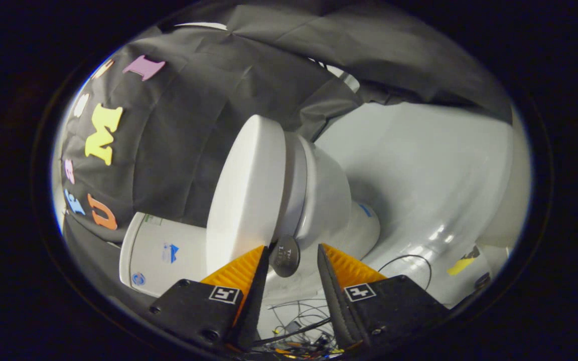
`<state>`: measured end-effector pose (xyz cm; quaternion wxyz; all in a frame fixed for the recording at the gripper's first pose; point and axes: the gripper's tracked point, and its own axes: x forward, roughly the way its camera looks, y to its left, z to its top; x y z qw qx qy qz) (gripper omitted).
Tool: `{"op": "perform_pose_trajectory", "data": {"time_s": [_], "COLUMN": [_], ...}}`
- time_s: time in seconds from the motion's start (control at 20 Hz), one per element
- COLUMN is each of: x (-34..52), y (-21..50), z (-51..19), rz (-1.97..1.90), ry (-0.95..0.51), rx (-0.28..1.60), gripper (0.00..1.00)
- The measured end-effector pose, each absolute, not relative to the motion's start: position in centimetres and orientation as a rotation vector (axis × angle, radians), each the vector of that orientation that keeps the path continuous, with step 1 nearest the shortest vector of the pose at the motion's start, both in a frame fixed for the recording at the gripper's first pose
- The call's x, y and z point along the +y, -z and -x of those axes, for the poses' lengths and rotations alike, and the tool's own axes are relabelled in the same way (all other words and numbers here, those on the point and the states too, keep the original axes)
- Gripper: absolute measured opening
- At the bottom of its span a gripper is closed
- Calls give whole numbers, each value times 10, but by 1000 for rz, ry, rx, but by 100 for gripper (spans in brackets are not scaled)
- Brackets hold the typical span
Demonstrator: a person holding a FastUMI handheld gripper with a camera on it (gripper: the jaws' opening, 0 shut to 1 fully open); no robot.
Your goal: Open the toilet lid.
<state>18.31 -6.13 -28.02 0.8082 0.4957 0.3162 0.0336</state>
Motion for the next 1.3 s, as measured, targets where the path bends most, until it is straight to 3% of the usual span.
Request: {"op": "perform_pose_trajectory", "data": {"time_s": [0.2, 0.3, 0.6, 0.9, 1.3], "x": [-49, -47, -48, -45, -44], "y": [280, 276, 272, 268, 252], "z": [-187, -189, -191, -190, -191], "rz": [-1127, -1160, -1313, -1287, -1242], "ry": [-121, -128, -128, -56, -70], "rx": [695, 688, 689, 738, 699], "gripper": [47, 32, 13, 9, 6]}}
